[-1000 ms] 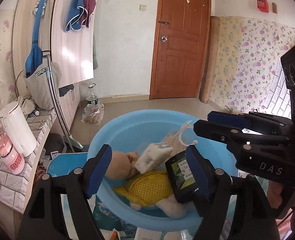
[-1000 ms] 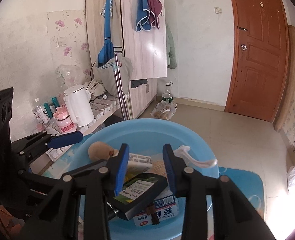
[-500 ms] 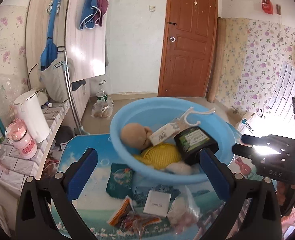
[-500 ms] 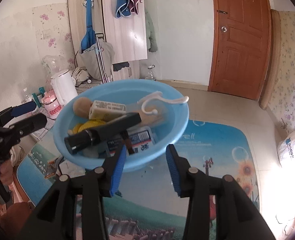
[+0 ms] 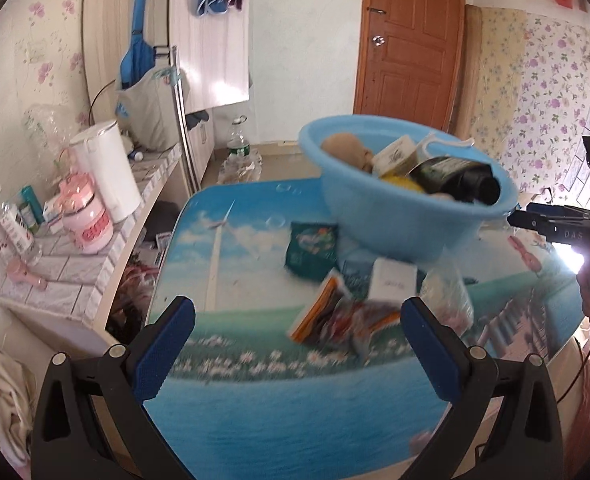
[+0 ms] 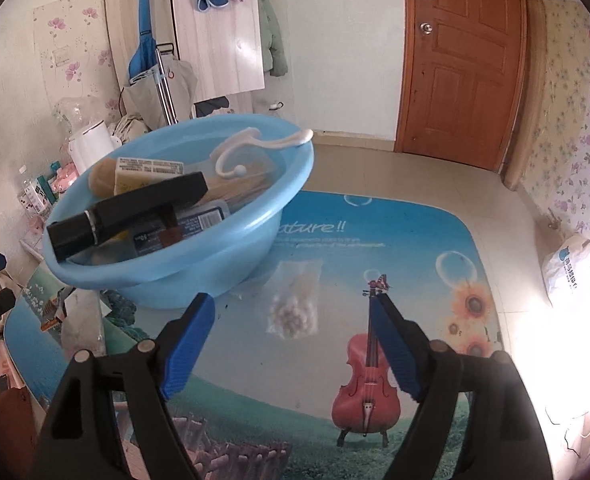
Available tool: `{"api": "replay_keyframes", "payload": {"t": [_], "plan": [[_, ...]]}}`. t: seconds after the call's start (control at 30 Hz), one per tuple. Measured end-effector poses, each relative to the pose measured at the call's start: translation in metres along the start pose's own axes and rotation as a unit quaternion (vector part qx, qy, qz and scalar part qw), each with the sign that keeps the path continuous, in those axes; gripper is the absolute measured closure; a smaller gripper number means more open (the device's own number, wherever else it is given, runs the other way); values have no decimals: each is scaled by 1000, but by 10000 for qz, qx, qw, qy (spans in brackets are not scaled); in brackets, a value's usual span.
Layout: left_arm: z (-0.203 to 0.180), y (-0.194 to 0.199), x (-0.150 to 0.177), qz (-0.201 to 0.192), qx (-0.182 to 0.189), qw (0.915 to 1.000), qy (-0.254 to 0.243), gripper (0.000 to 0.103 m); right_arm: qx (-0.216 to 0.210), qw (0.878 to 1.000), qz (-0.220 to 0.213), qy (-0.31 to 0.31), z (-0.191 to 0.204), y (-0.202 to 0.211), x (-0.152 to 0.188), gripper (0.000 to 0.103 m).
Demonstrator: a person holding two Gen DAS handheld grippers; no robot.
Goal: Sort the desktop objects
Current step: 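Grasp the clear bag of cotton swabs with right tool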
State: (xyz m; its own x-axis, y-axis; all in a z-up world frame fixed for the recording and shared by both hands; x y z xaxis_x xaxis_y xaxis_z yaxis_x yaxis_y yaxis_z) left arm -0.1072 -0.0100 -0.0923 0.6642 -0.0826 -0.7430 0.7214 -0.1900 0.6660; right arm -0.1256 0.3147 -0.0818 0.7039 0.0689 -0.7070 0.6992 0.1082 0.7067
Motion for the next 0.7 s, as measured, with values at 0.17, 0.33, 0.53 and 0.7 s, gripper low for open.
{"api": "replay_keyframes", "payload": {"t": [0.17,0.33,0.53,0.7], "plan": [[17,-7,13,143,-19,9993,339,0,7,9999,41,121,7,-14,-4,22],[10,-19,19,291,217,9980,514,0,-131,9997,150,129,10,-24,-5,75],[-12,-33,27,458,227,9987,54,0,-136,9997,158,111,7,-14,7,83],[-17,-41,28,549,273,9981,-23,0,-72,9999,134,69,7,3,22,84]]}}
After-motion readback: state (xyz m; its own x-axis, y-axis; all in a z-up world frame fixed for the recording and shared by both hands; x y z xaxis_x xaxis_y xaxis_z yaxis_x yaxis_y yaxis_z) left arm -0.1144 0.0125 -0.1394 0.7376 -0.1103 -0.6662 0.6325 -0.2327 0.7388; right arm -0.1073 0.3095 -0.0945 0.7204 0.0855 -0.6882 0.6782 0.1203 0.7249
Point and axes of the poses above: each gripper's, at about its wrist camera, not at the fingertips, and y roughly against the way its jaws point, z to its left, x to its underside, the point moved 7 cm from there along -y, roughly the way its jaws point, and after that the axes turned 2 degrees about y, right-handed, at the moved point
